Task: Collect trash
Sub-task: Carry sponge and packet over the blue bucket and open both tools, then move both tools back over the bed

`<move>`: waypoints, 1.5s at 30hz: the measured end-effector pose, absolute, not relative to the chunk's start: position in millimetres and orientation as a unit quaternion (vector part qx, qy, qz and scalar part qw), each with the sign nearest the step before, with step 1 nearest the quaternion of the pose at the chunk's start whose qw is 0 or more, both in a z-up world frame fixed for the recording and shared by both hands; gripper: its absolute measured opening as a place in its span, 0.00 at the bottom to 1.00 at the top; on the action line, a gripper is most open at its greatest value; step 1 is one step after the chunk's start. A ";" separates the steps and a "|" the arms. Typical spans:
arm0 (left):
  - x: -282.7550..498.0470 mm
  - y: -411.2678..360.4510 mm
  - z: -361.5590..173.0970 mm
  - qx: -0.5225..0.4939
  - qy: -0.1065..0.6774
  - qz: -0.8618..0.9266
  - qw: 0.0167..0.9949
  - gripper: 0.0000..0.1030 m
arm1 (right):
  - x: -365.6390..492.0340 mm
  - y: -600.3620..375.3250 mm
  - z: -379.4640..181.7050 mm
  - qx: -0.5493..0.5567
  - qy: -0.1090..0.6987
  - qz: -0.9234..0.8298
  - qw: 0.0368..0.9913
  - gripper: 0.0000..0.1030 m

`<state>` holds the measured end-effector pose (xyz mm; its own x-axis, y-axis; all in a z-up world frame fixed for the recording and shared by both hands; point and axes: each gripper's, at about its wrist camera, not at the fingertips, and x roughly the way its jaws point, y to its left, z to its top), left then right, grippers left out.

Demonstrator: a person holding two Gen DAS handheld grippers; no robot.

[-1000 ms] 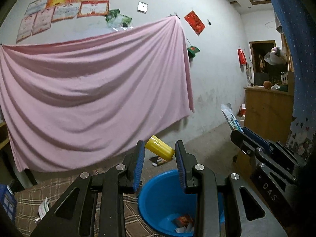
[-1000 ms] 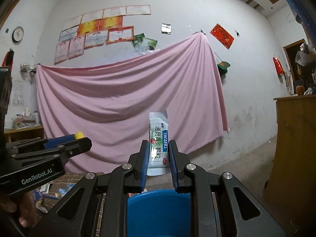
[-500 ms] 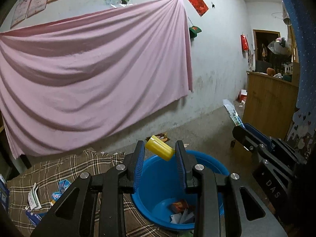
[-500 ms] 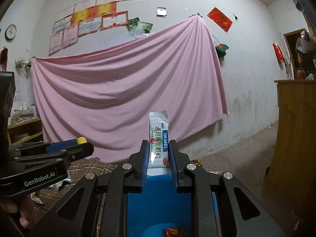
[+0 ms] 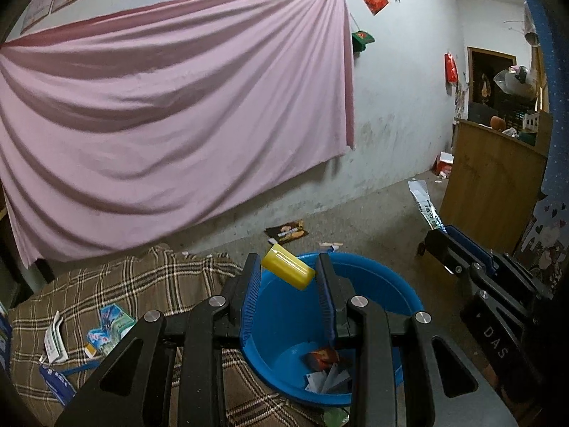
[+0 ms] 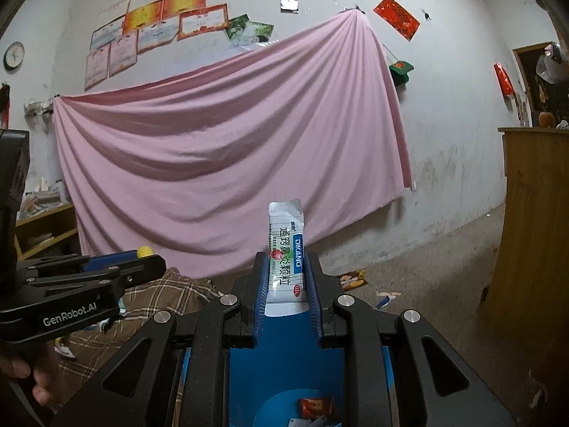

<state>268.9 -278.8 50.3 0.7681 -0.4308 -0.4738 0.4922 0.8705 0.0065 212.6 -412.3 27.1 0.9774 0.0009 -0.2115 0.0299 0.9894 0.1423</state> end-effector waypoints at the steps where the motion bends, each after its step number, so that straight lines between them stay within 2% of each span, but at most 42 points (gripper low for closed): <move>1: 268.9 -279.0 49.6 0.065 0.238 -0.246 0.937 0.26 | 213.7 -412.4 26.1 0.073 0.109 -0.007 0.991 0.19; 10: 277.5 -280.2 48.0 0.059 0.265 -0.248 0.930 0.27 | 219.2 -415.0 19.5 0.076 0.128 -0.008 0.989 0.19; 14: 282.1 -277.0 47.5 0.052 0.274 -0.248 0.928 0.34 | 221.2 -416.0 17.8 0.078 0.134 -0.010 0.988 0.19; 16: 283.3 -276.2 46.3 0.048 0.278 -0.248 0.927 0.35 | 222.0 -416.3 17.8 0.078 0.137 -0.011 0.987 0.20; 19: 284.6 -273.1 46.6 0.045 0.283 -0.245 0.926 0.37 | 222.1 -417.7 17.3 0.081 0.138 -0.013 0.987 0.30; 26: 282.3 -264.0 52.2 0.032 0.279 -0.239 0.930 0.47 | 219.3 -417.6 18.9 0.084 0.129 -0.015 0.988 0.37; 28: 279.2 -259.3 55.1 0.028 0.273 -0.234 0.933 0.50 | 216.8 -416.2 21.8 0.084 0.122 -0.016 0.989 0.40; 31: 274.1 -247.3 61.4 0.018 0.257 -0.225 0.940 0.62 | 212.2 -413.6 26.5 0.083 0.110 -0.017 0.990 0.45; 33: 269.7 -236.9 67.1 0.009 0.242 -0.216 0.946 0.77 | 208.6 -411.3 32.1 0.086 0.101 -0.018 0.991 0.46; 34: 266.6 -229.9 70.5 0.002 0.230 -0.211 0.950 0.81 | 206.6 -409.6 35.1 0.085 0.096 -0.019 0.992 0.50; 35: 262.2 -223.9 73.2 -0.004 0.219 -0.205 0.954 0.88 | 205.3 -407.8 37.2 0.085 0.093 -0.021 0.992 0.63; 36: 257.9 -216.2 76.9 -0.011 0.205 -0.197 0.959 0.93 | 203.2 -405.4 40.1 0.085 0.086 -0.023 0.992 0.70; 37: 253.0 -207.2 80.9 -0.018 0.190 -0.190 0.963 0.95 | 200.9 -403.4 42.5 0.086 0.080 -0.024 0.993 0.81; 40: 242.1 -183.9 90.1 -0.034 0.158 -0.174 0.971 0.98 | 191.6 -395.4 52.2 0.094 0.054 -0.028 0.994 0.86; 43: 230.1 -158.3 99.5 -0.047 0.126 -0.149 0.980 0.98 | 184.5 -384.5 63.5 0.094 0.033 -0.031 0.994 1.00; 45: 222.5 -143.8 106.2 -0.052 0.111 -0.146 0.982 0.98 | 178.1 -374.9 71.9 0.095 0.013 -0.024 0.995 1.00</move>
